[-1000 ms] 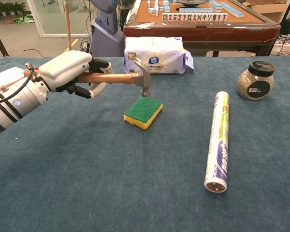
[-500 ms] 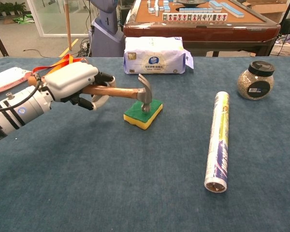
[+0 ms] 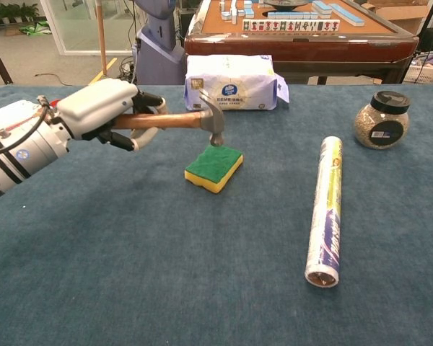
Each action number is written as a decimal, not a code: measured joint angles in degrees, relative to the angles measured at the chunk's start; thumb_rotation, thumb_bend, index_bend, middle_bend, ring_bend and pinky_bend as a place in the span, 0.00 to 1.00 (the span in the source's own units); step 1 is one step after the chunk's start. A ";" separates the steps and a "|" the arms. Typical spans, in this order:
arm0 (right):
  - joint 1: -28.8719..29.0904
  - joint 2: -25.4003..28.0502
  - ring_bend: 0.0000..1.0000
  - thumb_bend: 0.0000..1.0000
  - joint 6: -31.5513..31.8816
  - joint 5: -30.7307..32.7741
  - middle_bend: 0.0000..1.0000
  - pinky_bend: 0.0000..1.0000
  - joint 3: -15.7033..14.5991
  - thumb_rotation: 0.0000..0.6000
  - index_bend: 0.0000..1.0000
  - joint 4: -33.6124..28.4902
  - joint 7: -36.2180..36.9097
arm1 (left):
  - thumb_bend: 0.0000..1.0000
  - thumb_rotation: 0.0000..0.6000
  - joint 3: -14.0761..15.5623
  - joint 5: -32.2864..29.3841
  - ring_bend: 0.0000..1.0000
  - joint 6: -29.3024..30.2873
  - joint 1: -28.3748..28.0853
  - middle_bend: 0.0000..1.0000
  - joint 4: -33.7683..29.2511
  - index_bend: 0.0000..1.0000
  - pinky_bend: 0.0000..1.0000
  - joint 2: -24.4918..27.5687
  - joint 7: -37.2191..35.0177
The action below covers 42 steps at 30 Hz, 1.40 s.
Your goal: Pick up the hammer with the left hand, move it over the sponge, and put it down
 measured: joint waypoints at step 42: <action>-0.07 0.09 0.33 0.17 0.13 -0.20 0.43 0.33 -0.13 1.00 0.37 -0.18 0.09 | 0.36 1.00 -5.60 -10.96 0.12 -11.97 10.31 0.16 -25.51 0.07 0.27 13.66 15.43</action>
